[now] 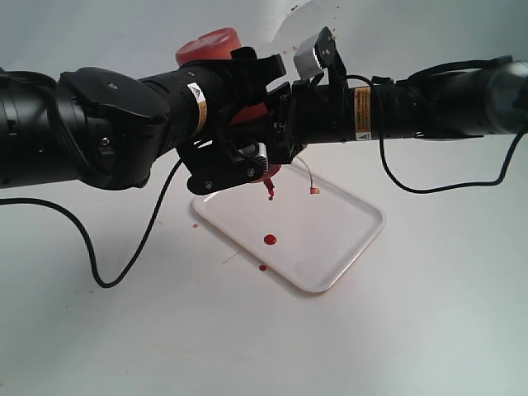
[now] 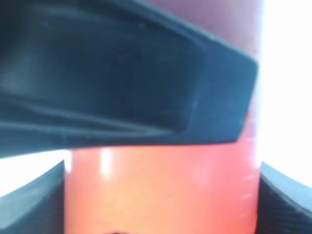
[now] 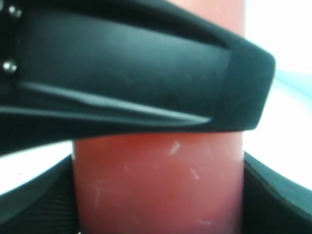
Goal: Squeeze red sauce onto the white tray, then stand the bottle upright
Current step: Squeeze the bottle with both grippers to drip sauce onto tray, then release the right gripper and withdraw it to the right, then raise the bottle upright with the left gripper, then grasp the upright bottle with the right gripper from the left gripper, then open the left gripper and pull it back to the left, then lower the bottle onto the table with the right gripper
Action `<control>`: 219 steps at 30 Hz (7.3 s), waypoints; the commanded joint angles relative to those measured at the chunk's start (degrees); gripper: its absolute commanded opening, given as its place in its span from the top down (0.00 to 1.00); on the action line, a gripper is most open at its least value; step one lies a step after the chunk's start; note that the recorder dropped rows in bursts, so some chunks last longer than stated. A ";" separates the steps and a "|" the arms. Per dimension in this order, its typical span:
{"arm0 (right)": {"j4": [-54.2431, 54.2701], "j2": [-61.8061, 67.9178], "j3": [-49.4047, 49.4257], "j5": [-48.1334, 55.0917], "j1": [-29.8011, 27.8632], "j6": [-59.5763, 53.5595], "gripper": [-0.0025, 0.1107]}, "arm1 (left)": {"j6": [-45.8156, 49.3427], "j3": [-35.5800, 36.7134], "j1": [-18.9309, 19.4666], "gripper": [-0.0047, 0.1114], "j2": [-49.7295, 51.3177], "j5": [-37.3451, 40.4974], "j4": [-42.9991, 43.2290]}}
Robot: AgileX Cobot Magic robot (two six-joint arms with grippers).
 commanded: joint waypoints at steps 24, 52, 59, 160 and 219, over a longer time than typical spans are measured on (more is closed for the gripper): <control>-14.10 -6.37 -0.31 -1.99 -4.84 9.01 0.05 | -9.87 -0.72 -0.20 0.96 -0.46 3.92 0.49; -17.83 -13.01 -0.31 -11.20 -17.63 31.42 0.05 | -63.12 -0.61 0.19 0.96 -3.36 10.17 -4.68; -17.83 -13.01 -0.31 -11.20 -17.63 32.27 0.05 | -75.84 -0.61 3.69 0.96 -7.33 6.98 -6.50; -7.30 -9.62 -0.31 4.81 10.68 4.86 0.98 | -104.22 18.26 35.86 0.07 -0.97 -86.68 0.49; 7.35 2.35 16.32 -5.20 14.77 -26.02 0.98 | -87.25 18.88 45.44 0.07 10.79 -66.86 -31.63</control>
